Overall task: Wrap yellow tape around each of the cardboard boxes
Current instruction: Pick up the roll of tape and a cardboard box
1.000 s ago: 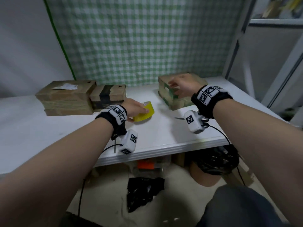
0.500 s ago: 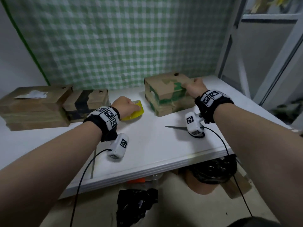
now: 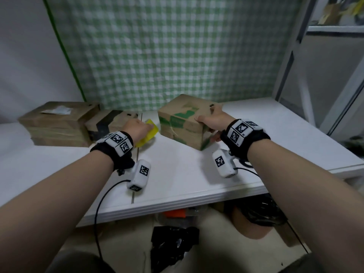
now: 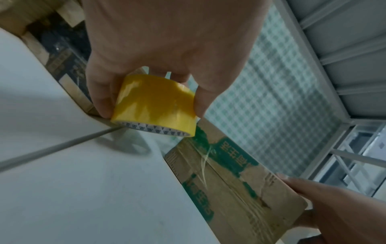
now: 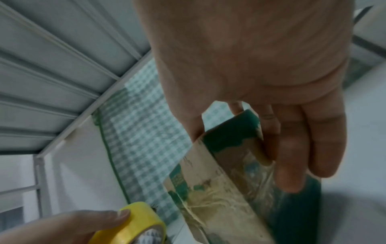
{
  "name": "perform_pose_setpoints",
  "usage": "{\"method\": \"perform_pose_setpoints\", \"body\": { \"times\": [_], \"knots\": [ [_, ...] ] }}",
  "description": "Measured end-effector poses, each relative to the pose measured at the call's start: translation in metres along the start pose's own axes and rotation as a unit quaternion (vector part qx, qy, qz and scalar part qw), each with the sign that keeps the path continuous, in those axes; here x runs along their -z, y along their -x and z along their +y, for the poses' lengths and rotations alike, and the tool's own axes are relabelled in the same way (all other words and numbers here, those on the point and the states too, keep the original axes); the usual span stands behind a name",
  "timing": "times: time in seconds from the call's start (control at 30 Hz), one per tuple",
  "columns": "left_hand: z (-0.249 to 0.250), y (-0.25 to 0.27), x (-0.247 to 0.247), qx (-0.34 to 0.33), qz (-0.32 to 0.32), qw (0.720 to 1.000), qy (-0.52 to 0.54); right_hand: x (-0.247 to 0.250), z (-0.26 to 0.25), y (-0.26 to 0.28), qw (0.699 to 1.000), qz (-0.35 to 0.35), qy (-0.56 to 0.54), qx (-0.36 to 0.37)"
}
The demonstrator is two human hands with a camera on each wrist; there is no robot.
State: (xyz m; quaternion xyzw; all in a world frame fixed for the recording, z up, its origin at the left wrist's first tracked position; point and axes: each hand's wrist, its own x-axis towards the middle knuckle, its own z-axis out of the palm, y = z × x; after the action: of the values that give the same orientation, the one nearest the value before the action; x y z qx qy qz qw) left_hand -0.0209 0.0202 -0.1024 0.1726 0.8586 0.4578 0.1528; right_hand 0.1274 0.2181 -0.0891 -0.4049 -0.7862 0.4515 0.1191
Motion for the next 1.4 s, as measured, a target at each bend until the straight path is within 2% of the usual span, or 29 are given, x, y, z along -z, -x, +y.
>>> {"method": "perform_pose_setpoints", "body": {
  "times": [0.17,0.33,0.43,0.57,0.7,0.9,1.03,1.2,1.4],
  "knots": [
    [-0.005,0.002,0.005,0.011,0.011,0.999,0.041,-0.006,0.002,0.001,0.998,-0.004,0.060,0.005],
    [0.003,0.010,0.013,0.016,0.041,0.994,0.099,-0.006,0.002,0.008,0.999,-0.035,0.007,0.015],
    [0.012,0.016,0.030,0.018,0.076,0.984,0.159,-0.008,-0.002,0.016,0.996,-0.075,-0.048,0.017],
    [0.034,0.032,0.050,0.002,0.100,0.967,0.232,-0.014,-0.007,0.031,0.992,-0.106,-0.065,0.022],
    [0.049,0.050,0.060,0.002,0.068,0.964,0.258,-0.022,-0.011,0.040,0.991,-0.113,-0.059,0.026],
    [0.057,0.073,0.041,-0.006,-0.030,0.959,0.281,-0.014,-0.016,0.054,0.989,-0.118,0.079,0.033],
    [0.057,0.080,0.026,0.013,-0.076,0.961,0.267,-0.005,-0.032,0.052,0.983,-0.131,0.118,0.044],
    [0.052,0.080,0.013,0.023,-0.075,0.959,0.274,-0.010,-0.044,0.047,0.978,-0.143,0.145,0.041],
    [0.050,0.077,0.009,0.005,-0.072,0.957,0.279,-0.006,-0.031,0.047,0.979,-0.120,0.152,0.068]
  ]
}}
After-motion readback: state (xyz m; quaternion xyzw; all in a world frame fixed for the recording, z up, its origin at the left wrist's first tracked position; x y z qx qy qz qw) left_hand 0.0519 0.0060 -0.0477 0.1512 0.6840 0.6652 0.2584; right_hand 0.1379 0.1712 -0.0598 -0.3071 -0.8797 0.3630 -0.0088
